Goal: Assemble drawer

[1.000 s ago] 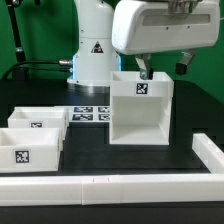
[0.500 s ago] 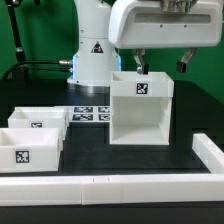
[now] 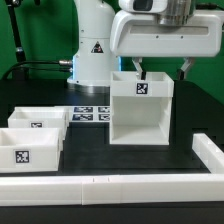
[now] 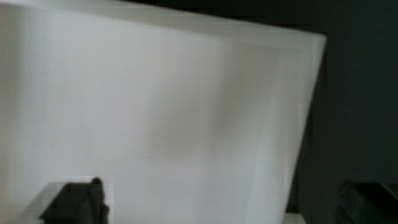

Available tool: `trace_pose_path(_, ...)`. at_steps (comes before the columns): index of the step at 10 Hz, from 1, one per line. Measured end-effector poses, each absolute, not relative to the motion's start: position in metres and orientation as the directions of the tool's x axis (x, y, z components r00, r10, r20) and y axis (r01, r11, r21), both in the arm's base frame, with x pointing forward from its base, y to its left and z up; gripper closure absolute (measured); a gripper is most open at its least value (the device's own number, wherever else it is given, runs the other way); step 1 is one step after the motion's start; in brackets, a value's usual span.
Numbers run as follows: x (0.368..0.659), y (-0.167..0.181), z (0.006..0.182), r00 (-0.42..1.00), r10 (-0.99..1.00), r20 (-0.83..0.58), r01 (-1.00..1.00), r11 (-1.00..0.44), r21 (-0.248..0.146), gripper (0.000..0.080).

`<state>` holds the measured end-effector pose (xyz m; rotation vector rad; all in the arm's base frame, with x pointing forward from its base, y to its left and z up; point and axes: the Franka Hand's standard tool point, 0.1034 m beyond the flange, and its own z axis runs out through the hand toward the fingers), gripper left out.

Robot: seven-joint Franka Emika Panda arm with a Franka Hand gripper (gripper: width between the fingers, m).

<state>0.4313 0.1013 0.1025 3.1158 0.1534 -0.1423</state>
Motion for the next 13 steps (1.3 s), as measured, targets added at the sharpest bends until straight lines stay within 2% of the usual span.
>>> trace_pose_path(4, 0.4367, 0.1058, 0.0996, 0.993, 0.067, -0.098, 0.067, -0.998, -0.001, 0.0177)
trace_pose_path(5, 0.4366, 0.1058, 0.0995, 0.993, 0.067, -0.098, 0.067, -0.998, -0.001, 0.0357)
trace_pose_path(6, 0.4365, 0.1058, 0.0994, 0.993, 0.067, -0.098, 0.067, -0.998, -0.001, 0.0357)
trace_pose_path(7, 0.4365, 0.1058, 0.0994, 0.993, 0.067, -0.098, 0.067, -0.998, -0.001, 0.0540)
trace_pose_path(8, 0.4365, 0.1058, 0.0993, 0.993, 0.067, -0.098, 0.067, -0.998, -0.001, 0.0676)
trace_pose_path(9, 0.4369, 0.1059, 0.0995, 0.993, 0.068, -0.097, 0.068, -0.998, -0.001, 0.0676)
trace_pose_path(10, 0.4368, 0.1058, 0.0993, 0.993, 0.068, -0.097, 0.068, -0.998, -0.002, 0.0761)
trace_pose_path(13, 0.4368, 0.1058, 0.0993, 0.993, 0.068, -0.097, 0.068, -0.998, -0.002, 0.0761)
